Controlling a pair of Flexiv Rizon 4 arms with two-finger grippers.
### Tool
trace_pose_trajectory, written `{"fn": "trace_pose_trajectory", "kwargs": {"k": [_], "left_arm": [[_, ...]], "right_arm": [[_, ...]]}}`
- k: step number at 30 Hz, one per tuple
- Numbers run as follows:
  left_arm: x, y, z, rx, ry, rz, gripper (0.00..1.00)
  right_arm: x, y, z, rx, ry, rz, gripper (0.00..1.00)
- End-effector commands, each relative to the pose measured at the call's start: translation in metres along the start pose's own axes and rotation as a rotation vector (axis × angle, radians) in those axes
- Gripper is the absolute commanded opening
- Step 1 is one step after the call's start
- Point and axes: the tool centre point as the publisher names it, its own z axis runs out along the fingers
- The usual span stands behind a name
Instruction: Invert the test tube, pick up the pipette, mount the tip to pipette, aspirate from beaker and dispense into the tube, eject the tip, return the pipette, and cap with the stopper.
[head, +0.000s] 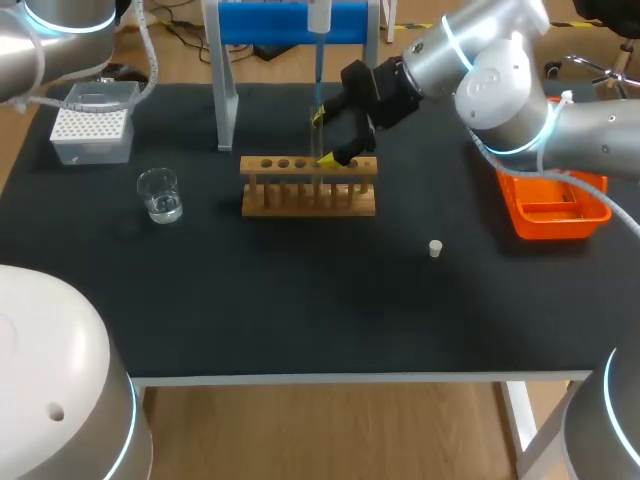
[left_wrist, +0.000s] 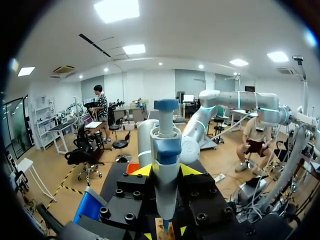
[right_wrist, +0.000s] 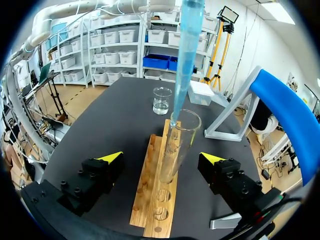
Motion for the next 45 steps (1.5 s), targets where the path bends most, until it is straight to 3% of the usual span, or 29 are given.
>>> {"fn": "trace_pose_trajectory", "kwargs": {"k": [1, 17, 28, 45], "left_arm": [[-0.004, 0.004, 0.000, 0.006, 0.006, -0.001, 0.00], [-0.008, 0.014, -0.006, -0.010, 0.003, -0.035, 0.00], [-0.023, 0.015, -0.009, -0.010, -0.003, -0.028, 0.00], [-0.026, 0.010, 0.005, 0.003, 0.026, -0.014, 0.00]], "right_arm": [[0.000, 0.000, -0.001, 0.002, 0.001, 0.001, 1.00], [0.000, 0.000, -0.001, 0.002, 0.001, 0.001, 1.00], [0.000, 0.000, -0.001, 0.002, 0.001, 0.001, 1.00], [0.000, 0.000, -0.001, 0.002, 0.001, 0.001, 1.00]]}}
